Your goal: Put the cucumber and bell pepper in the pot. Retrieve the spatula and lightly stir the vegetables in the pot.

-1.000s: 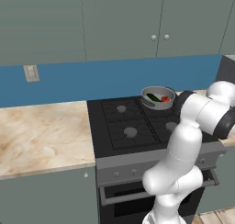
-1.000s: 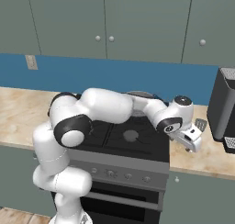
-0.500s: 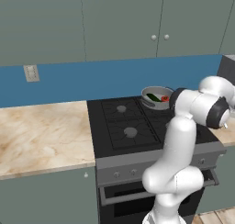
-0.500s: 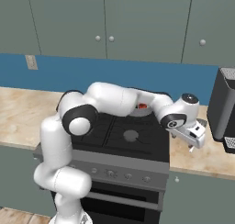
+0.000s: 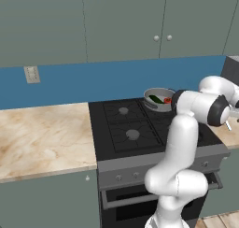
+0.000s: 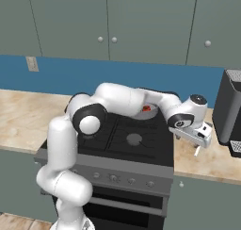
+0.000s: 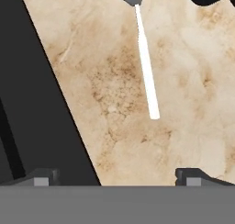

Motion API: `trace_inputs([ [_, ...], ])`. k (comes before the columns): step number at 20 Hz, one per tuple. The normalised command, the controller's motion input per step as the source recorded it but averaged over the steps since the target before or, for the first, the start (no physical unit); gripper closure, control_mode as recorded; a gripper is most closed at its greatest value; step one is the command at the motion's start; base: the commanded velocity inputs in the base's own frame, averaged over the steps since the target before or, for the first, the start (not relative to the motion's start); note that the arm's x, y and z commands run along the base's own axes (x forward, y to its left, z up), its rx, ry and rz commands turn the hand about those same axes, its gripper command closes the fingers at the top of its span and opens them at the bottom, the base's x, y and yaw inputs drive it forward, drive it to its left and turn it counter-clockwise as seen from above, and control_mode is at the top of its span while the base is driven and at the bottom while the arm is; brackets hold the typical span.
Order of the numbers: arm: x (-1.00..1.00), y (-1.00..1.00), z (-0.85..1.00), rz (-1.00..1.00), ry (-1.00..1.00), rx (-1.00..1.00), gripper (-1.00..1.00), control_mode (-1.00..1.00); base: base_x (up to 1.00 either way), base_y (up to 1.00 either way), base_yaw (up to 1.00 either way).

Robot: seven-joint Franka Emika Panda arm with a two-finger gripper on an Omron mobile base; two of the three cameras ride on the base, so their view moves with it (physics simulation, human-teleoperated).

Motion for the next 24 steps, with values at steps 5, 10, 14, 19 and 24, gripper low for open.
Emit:
trace_inputs([
  [5, 0.01, -0.14, -0.10, 0.01, 0.00, 0.01, -1.00, -1.00, 0.00, 0.00, 0.00],
  [10, 0.01, -0.15, -0.16, 0.00, 0.03, 0.00, -1.00, -1.00, 0.00, 0.00, 0.00],
  [14, 0.08, -0.07, -0.20, 0.00, 0.09, 0.00, -1.00, -1.00, 0.00, 0.00, 0.00],
  [19, 0.10, -0.13, -0.26, 0.00, 0.05, 0.00, -1.00, -1.00, 0.00, 0.00, 0.00],
  [24, 0.03, -0.07, -0.24, 0.00, 0.00, 0.00, -1.00, -1.00, 0.00, 0.00, 0.00],
])
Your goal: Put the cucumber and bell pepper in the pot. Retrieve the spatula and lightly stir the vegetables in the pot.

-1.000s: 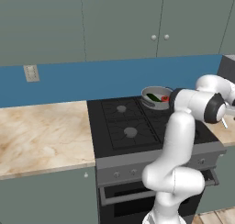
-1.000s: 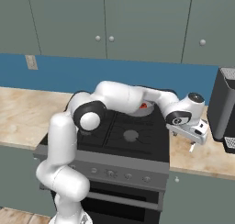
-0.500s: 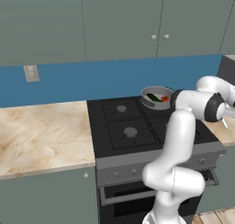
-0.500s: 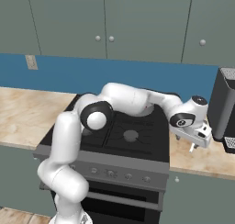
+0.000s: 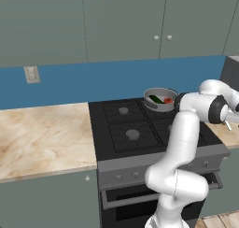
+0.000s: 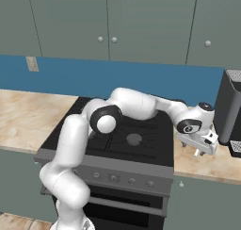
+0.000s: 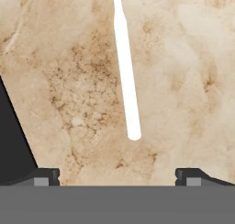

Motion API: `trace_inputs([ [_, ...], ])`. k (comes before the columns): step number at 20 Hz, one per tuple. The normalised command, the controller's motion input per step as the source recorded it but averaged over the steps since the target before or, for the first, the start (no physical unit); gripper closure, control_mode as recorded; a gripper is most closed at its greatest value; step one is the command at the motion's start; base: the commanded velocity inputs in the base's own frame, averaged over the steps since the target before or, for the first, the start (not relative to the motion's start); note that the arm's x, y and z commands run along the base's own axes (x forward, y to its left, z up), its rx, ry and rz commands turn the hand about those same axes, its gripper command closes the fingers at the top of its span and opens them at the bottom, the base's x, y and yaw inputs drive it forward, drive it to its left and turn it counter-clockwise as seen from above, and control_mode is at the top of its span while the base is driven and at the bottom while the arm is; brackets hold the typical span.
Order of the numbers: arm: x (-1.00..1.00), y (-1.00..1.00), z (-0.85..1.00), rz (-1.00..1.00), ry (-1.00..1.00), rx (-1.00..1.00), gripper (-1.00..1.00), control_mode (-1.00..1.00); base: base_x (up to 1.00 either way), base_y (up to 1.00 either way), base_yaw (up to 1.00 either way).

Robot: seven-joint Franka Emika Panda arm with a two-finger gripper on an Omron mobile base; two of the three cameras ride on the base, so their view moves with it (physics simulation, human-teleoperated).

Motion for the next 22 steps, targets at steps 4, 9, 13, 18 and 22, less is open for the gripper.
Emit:
trace_inputs([
  [4, 0.06, 0.00, -0.11, 0.00, 0.01, 0.00, -1.00, -1.00, 0.00, 0.00, 0.00],
  [9, 0.14, -0.01, -0.04, 0.01, 0.02, 0.00, -1.00, -1.00, 0.00, 0.00, 0.00],
  [13, 0.31, -0.08, -0.07, 0.02, 0.04, 0.01, -1.00, -1.00, 0.00, 0.00, 0.00],
  [18, 0.06, -0.07, 0.00, 0.01, 0.02, 0.02, -1.00, -1.00, 0.00, 0.00, 0.00],
  [22, 0.00, -0.01, 0.00, 0.00, 0.00, 0.01, -1.00, -1.00, 0.00, 0.00, 0.00],
])
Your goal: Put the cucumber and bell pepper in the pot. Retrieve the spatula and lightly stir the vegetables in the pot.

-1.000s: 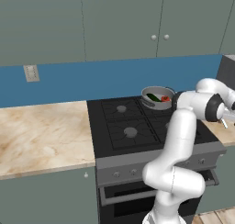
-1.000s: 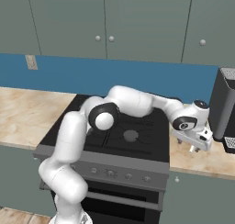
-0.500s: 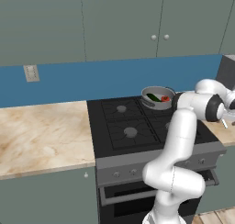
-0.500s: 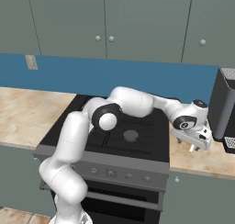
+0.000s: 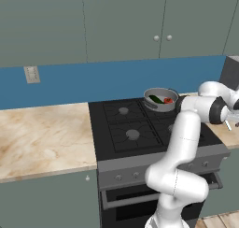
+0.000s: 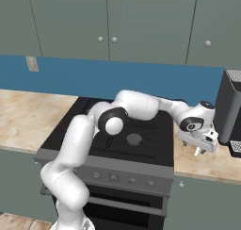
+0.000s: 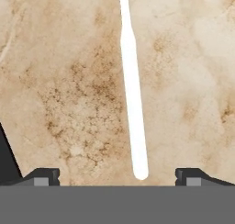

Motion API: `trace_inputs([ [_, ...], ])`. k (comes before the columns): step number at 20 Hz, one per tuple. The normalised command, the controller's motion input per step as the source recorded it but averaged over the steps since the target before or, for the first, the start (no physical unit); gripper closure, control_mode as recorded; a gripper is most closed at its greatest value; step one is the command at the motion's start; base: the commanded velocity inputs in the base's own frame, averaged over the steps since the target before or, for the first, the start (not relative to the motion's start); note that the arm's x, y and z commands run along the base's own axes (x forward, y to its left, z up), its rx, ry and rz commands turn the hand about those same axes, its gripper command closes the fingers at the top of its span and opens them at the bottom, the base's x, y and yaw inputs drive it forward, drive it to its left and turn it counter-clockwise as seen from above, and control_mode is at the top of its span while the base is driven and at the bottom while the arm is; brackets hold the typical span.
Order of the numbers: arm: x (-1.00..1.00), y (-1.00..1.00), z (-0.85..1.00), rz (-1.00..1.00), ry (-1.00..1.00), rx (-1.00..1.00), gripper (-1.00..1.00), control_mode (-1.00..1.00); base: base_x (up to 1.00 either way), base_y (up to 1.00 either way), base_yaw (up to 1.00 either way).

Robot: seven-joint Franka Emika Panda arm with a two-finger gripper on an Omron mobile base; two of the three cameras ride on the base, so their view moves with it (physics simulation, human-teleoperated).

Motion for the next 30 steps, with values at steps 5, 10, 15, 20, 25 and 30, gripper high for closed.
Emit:
trace_inputs([
  [5, 0.00, -0.01, -0.05, 0.00, 0.02, 0.00, -1.00, -1.00, 0.00, 0.00, 0.00],
  [10, 0.00, -0.07, -0.06, 0.00, 0.02, 0.00, -1.00, -1.00, 0.00, 0.00, 0.00],
  [15, 0.00, -0.08, -0.05, 0.00, 0.03, 0.00, -1.00, -1.00, 0.00, 0.00, 0.00],
  [20, 0.00, -0.07, -0.06, 0.00, 0.02, 0.00, -1.00, -1.00, 0.00, 0.00, 0.00],
  [25, 0.04, -0.11, -0.11, 0.00, 0.03, 0.00, -1.00, -1.00, 0.00, 0.00, 0.00],
  [30, 0.03, -0.02, -0.06, 0.00, 0.03, 0.00, -1.00, -1.00, 0.00, 0.00, 0.00],
])
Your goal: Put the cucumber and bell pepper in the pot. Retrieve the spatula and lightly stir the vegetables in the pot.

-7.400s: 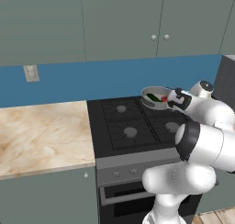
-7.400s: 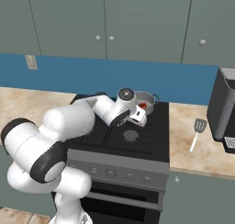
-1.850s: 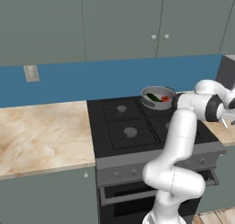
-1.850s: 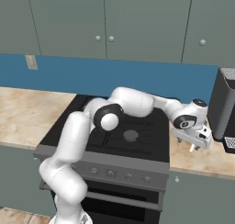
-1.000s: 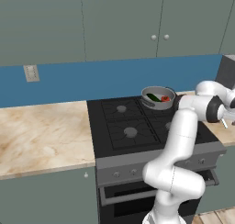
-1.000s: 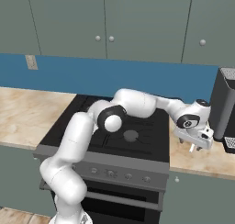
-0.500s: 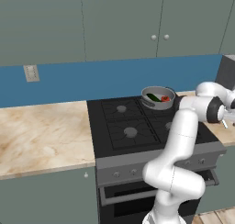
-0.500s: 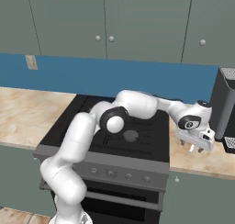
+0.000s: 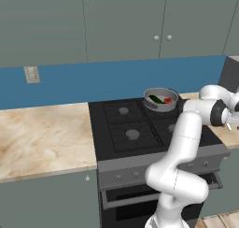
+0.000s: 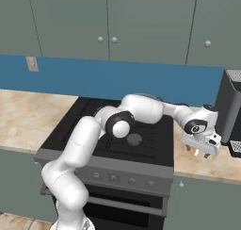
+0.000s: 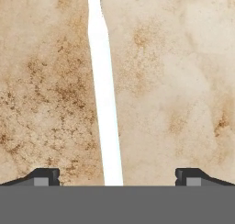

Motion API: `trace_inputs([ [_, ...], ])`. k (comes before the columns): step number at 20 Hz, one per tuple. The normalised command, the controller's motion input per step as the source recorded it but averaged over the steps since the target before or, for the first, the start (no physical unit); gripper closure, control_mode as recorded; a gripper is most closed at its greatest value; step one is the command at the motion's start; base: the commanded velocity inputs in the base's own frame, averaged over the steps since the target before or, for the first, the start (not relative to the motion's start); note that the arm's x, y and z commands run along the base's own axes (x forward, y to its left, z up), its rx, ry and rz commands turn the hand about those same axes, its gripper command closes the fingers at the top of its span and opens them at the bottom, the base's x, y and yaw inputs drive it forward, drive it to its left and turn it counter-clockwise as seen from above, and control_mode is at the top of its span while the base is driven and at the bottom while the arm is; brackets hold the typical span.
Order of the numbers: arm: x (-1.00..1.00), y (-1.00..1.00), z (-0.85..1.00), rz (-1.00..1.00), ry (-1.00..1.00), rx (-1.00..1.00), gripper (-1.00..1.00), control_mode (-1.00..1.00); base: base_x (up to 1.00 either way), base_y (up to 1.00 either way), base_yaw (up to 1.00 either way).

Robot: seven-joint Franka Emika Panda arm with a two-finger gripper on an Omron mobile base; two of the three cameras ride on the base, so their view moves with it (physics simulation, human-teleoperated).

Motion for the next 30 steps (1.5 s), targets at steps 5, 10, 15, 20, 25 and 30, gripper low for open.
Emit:
trace_inputs([
  [5, 0.00, 0.00, 0.00, 0.00, 0.07, 0.00, -1.00, -1.00, 0.00, 0.00, 0.00],
  [10, 0.00, 0.00, -0.02, 0.01, 0.07, 0.00, -1.00, -1.00, 0.00, 0.00, 0.00],
  [15, 0.00, 0.00, -0.06, 0.00, 0.00, 0.00, -1.00, -1.00, 0.00, 0.00, 0.00],
  [20, 0.00, 0.03, -0.03, 0.00, 0.04, 0.00, -1.00, -1.00, 0.00, 0.00, 0.00],
  [25, 0.01, 0.09, -0.08, 0.00, 0.02, 0.00, -1.00, -1.00, 0.00, 0.00, 0.00],
  [30, 0.06, 0.10, -0.11, 0.00, 0.00, 0.00, -1.00, -1.00, 0.00, 0.00, 0.00],
])
